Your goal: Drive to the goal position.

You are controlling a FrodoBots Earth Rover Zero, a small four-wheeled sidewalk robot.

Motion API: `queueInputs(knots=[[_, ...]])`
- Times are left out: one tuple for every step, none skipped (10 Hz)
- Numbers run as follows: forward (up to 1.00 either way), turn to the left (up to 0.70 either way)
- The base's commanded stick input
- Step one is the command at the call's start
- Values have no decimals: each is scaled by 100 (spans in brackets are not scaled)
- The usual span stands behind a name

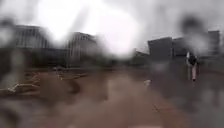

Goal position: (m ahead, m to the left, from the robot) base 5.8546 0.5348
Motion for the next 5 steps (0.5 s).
queueInputs(knots=[[100,0],[100,0],[100,0],[100,0],[100,0]])
